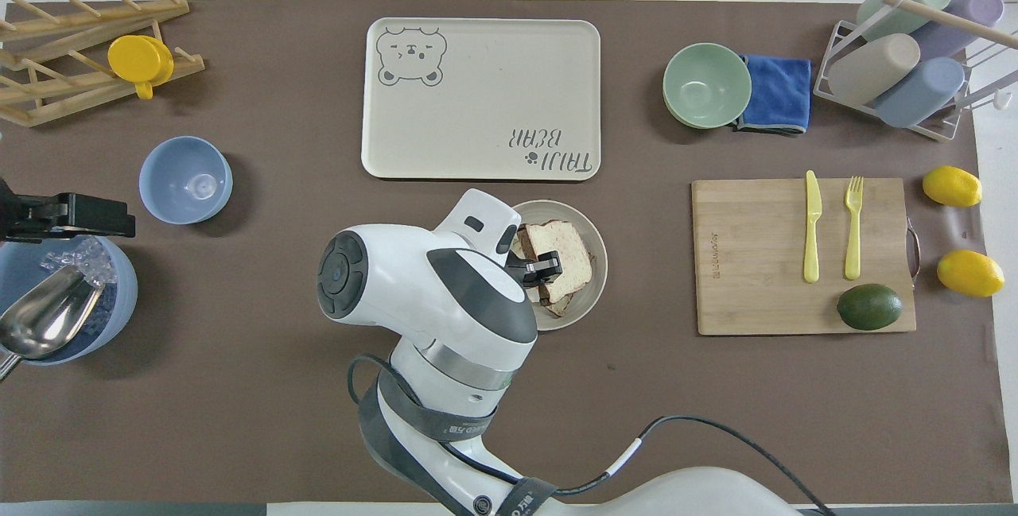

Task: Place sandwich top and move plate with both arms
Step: 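Lower the bread onto the egg toast and open the right gripper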

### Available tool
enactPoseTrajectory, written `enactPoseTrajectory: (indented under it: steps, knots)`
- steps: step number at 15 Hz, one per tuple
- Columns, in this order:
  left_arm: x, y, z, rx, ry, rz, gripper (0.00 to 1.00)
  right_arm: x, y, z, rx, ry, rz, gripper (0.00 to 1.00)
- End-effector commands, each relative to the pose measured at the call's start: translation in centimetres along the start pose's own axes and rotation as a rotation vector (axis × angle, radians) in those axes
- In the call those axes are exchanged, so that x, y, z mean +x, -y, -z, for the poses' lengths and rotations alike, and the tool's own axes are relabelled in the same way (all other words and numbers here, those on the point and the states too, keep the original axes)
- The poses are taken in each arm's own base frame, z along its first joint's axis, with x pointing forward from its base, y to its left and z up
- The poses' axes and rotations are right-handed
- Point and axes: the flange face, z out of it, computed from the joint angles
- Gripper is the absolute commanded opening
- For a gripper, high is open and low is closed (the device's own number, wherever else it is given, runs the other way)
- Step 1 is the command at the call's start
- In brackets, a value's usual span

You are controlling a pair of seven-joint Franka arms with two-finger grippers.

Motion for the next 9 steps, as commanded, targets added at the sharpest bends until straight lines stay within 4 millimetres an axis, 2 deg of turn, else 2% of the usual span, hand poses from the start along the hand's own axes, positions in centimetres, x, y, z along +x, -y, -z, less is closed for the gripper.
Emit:
enactPoseTrajectory:
  steps: [1, 5, 7, 8, 9]
  knots:
    - [-0.2, -0.1, 0.0, -0.01, -0.02, -0.009, 1.0, -0.6, 0.4, -1.1, 0.004, -0.003, 0.023, 0.0]
    - [-0.2, -0.1, -0.1, -0.012, -0.021, -0.006, 1.0, -0.7, 0.5, -1.6, 0.019, 0.0, 0.004, 0.0]
    - [-0.2, -0.1, 0.0, -0.012, -0.023, -0.006, 1.0, -0.7, 1.3, -1.2, 0.099, 0.002, -0.016, 0.0]
    - [-0.2, -0.1, 0.0, -0.012, -0.023, -0.006, 1.0, -0.6, 1.9, -1.3, 0.156, 0.012, -0.037, 0.04]
    - [-0.2, -0.1, 0.0, -0.012, -0.023, -0.006, 1.0, -0.4, 2.1, -1.9, 0.195, 0.013, -0.059, 0.24]
